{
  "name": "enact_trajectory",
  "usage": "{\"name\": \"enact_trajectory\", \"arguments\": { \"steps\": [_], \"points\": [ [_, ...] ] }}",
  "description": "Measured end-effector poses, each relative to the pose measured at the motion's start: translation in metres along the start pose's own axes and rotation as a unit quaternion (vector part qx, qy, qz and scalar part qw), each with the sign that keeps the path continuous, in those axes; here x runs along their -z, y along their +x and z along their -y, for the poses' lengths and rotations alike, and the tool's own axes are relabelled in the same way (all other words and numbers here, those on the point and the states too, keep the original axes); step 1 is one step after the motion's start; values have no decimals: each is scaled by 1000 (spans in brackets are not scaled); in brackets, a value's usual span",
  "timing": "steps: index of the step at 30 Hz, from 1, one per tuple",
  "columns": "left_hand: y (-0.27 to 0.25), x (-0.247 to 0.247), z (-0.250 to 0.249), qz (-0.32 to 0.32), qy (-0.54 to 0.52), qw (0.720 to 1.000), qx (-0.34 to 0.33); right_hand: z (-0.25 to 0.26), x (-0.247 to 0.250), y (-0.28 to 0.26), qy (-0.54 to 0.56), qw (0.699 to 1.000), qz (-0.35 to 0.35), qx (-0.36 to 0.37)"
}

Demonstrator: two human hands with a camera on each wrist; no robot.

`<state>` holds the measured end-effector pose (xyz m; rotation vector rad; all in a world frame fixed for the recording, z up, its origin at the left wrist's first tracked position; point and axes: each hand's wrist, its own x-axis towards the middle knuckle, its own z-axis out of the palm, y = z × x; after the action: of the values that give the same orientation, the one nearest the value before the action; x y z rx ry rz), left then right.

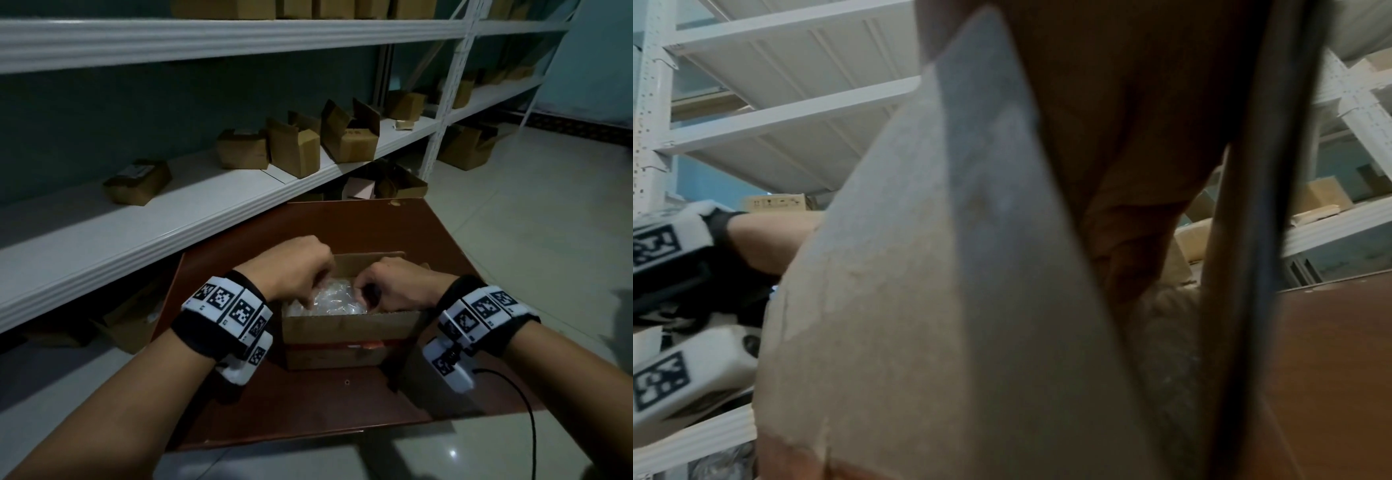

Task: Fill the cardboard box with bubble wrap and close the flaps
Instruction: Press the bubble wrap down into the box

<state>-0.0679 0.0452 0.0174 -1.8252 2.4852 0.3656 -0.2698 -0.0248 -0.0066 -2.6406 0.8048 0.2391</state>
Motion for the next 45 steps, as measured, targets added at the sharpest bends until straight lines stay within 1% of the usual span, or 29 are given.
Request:
{"name": "enact_trajectory", "arguments": {
  "steps": [1,3,6,10,12,15,16,17,19,22,25,28,33,36,37,39,40,41,43,45],
  "points": [
    [1,1,1,-9,-8,1000,-13,-1,0,1,-3,1000,0,-1],
    [2,0,0,0,-21,999,-24,-2,-1,1,-4,1000,1,-8],
    [5,-6,-5,37,-16,999,-16,-4,-2,1,-1,1000,0,-17],
    [11,-8,-8,59,-6,998,-10,2,0,0,16,1000,1,-19],
    [13,-10,-11,51,21,998,-14,4,5,-4,57,998,0,-17],
    [15,-13,-12,39,26,999,-22,5,14,-13,150,988,-17,-19],
    [15,-13,-12,42,26,998,-24,5,15,-15,159,987,-22,-19],
    [15,-13,-11,43,23,998,-29,5,17,-16,148,988,-29,-16],
    [16,-14,-11,45,20,998,-31,7,18,-15,88,995,-45,-5],
    [15,-14,-10,53,20,998,-26,12,22,-12,18,997,-67,19],
    [13,-12,-12,72,22,997,-27,16,18,-6,-14,998,-46,32],
    [10,-10,-16,73,26,997,-23,17,6,4,-23,999,-29,16],
    [8,-13,-20,72,47,996,-37,9,-3,10,10,1000,-6,-9],
    [7,-12,-17,71,9,997,-43,10,-4,9,-26,1000,-10,11],
    [6,-11,-14,54,-15,998,-41,12,-5,9,-38,999,-12,12],
    [3,-10,-11,-10,-54,998,-28,11,-6,10,-47,999,-18,20],
    [3,-10,-12,-33,-52,998,-20,11,-6,12,-45,998,-22,25],
    [3,-10,-14,-39,-37,998,-12,13,-5,12,-41,999,-22,18],
    [7,-14,-22,-20,-8,1000,0,16,-1,11,-40,999,-13,-5],
    [13,-16,-23,-4,-3,1000,7,19,8,8,-35,999,14,-26]
  ]
}}
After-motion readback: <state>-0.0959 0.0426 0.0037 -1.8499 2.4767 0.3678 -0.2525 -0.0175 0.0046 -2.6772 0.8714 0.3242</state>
